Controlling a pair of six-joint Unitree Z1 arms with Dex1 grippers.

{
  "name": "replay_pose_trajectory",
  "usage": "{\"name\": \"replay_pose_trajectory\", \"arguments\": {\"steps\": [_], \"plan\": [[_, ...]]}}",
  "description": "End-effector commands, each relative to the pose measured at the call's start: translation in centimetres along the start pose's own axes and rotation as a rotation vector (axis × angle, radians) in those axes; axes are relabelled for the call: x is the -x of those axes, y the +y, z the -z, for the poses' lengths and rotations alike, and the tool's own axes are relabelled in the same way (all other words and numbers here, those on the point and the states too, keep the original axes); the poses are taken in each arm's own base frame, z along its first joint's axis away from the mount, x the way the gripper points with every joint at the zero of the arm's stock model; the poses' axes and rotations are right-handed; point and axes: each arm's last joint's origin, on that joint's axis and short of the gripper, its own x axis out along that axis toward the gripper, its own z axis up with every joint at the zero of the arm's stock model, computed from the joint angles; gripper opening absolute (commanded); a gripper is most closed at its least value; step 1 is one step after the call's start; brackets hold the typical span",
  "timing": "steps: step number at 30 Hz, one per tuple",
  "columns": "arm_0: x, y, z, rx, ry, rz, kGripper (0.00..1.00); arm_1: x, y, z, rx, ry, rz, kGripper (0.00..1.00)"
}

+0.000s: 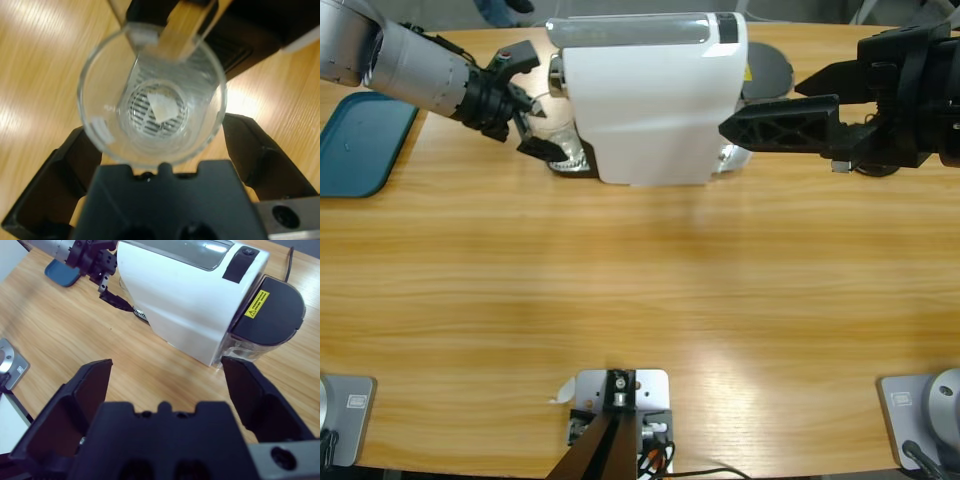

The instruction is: Pour coffee

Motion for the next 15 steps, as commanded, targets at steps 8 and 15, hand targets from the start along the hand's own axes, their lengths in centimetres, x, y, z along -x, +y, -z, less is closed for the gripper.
{"name": "replay_pose_trajectory", "arguments": {"steps": [8, 15], "plan": [[9.3, -2.8, 4.0, 0.216, -0.04, -0.121, 0.987, -0.1, -0.5, -6.2, 0.146, 0.118, 0.077, 0.855], [13.8, -7.0, 8.1, 0.379, 0.0, -0.219, 0.98, -3.2, -4.0, -11.0, 0.087, 0.158, 0.098, 0.0]]}}
